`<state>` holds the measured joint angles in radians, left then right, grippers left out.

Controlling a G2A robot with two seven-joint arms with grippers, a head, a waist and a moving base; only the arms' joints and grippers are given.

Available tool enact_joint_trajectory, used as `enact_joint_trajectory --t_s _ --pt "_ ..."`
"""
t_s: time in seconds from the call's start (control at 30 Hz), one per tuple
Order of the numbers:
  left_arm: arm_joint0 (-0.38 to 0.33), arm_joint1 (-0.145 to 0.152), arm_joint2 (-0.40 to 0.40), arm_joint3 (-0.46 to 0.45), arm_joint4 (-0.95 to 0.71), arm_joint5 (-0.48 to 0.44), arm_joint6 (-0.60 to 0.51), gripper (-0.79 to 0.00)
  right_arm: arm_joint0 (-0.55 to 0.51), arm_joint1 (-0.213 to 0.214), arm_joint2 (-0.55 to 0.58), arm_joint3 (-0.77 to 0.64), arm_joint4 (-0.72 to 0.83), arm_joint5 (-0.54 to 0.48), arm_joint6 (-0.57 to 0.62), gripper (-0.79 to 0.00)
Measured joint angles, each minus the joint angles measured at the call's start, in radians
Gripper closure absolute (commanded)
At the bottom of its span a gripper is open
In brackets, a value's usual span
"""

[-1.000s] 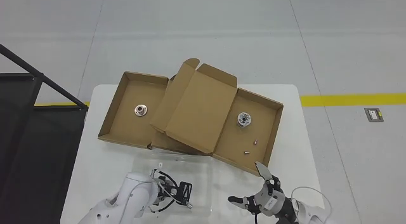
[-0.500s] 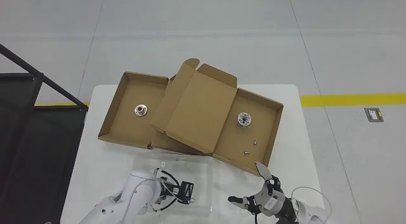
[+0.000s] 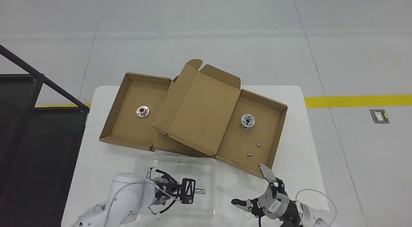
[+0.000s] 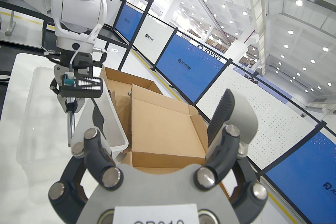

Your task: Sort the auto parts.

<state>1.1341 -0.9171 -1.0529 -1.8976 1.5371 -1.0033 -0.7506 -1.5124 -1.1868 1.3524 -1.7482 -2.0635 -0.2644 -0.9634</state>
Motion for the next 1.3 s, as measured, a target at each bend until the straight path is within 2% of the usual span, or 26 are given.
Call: enact_joint_trajectory --t_s 0.13,0.4,0.63,0.97,1.03,1.3 --pt "0.058 0.02 -0.114 -0.043 -0.073 -0.007 0.074 0.0 0.0 0.0 0.0 0.0 0.0 0.0 0.0 -0.785" --pt "0.152 0.049 -0.315 -0.066 -0.189 0.015 0.225 0.0 0.0 0.0 0.0 0.0 0.0 0.0 0.0 -0.785" --pt "0.223 0.073 -0.457 -0.013 -0.349 -0.01 0.456 0.0 0.0 0.0 0.0 0.0 0.0 0.0 0.0 -0.785" --pt "0.282 0.14 -0.536 0.14 -0.495 -0.009 0.804 0.0 0.0 0.0 0.0 0.0 0.0 0.0 0.0 -0.785" --pt "0.285 0.148 -0.542 0.156 -0.488 -0.009 0.823 0.0 0.0 0.0 0.0 0.0 0.0 0.0 0.0 -0.785" --pt "0.285 0.148 -0.542 0.155 -0.487 -0.009 0.821 0.0 0.0 0.0 0.0 0.0 0.0 0.0 0.0 -0.785"
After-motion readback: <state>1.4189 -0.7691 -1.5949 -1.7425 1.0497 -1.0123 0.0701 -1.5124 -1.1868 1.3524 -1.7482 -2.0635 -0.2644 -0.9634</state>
